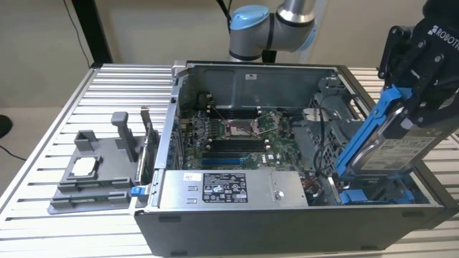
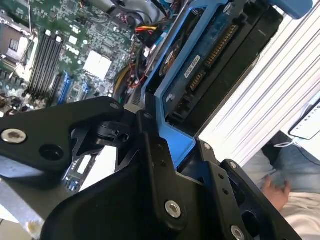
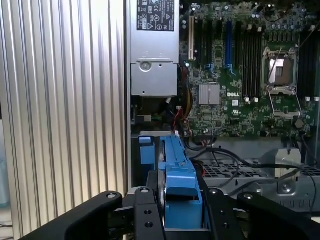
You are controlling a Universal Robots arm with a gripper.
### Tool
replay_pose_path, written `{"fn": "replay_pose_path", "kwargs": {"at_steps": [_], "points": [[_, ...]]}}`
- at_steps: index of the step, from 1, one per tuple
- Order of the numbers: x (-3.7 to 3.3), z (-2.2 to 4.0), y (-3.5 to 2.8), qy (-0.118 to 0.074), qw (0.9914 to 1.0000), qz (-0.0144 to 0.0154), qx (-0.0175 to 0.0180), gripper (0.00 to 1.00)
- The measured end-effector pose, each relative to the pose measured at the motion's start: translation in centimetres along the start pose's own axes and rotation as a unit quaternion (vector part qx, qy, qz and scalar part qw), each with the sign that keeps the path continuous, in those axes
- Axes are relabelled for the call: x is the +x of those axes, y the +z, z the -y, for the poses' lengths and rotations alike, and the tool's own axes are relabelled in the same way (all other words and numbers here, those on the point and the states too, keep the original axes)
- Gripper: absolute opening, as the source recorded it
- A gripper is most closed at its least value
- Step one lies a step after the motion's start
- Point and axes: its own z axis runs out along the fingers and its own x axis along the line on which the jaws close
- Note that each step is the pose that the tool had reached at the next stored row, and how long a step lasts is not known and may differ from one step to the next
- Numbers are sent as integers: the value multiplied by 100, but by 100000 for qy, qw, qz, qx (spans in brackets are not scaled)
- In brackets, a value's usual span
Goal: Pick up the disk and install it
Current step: 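Pick up the disk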
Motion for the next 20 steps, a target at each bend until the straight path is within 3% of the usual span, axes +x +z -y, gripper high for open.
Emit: {"fn": "replay_pose_path", "kwargs": {"at_steps": [13,20], "points": [[25,71,235,-1,100000,23,0,0],[35,80,344,10,100000,47,-2,0]]}}
